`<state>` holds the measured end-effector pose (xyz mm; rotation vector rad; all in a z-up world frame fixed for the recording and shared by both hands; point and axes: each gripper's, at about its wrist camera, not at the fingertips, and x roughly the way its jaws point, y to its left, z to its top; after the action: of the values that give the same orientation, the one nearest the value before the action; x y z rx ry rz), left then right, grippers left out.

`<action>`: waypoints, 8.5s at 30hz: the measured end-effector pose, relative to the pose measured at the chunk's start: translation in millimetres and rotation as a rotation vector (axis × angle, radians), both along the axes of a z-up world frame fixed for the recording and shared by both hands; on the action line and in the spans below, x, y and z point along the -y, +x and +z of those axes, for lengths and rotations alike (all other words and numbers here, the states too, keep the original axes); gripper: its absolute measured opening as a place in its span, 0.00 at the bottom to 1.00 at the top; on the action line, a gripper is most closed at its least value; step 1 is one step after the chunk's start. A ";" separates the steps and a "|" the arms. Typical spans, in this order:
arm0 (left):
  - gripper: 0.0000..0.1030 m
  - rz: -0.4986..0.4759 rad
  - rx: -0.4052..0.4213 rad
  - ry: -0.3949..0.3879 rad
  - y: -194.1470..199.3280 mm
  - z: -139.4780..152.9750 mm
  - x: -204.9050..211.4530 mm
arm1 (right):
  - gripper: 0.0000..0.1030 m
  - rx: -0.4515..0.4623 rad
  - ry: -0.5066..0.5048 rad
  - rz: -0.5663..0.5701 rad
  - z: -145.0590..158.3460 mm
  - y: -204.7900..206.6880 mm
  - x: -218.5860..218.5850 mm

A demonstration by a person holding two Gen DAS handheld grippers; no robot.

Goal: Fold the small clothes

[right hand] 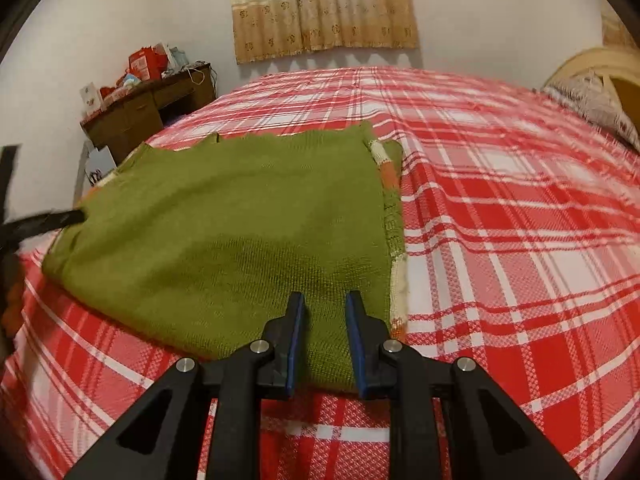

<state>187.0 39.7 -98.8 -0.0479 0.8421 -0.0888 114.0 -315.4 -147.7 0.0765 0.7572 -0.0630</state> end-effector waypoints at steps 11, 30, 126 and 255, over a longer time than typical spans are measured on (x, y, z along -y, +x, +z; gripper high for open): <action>0.99 0.062 0.013 0.096 -48.7 -26.2 -3.0 | 0.23 -0.014 0.046 -0.061 17.7 -1.2 -12.8; 0.97 0.179 0.046 -0.324 -39.0 -17.0 -34.8 | 0.24 0.023 0.077 0.241 -8.1 25.9 -124.5; 0.16 -0.325 0.226 -0.158 -32.2 25.9 131.7 | 0.12 0.035 0.222 0.259 61.2 174.1 -46.3; 0.85 -0.201 -0.082 -0.279 72.3 -3.9 132.7 | 0.63 0.035 0.346 -0.034 21.4 111.6 99.5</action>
<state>259.3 -93.0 -102.8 -0.2308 0.9105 -0.3952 225.5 -414.9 -126.3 0.4183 0.7255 0.0375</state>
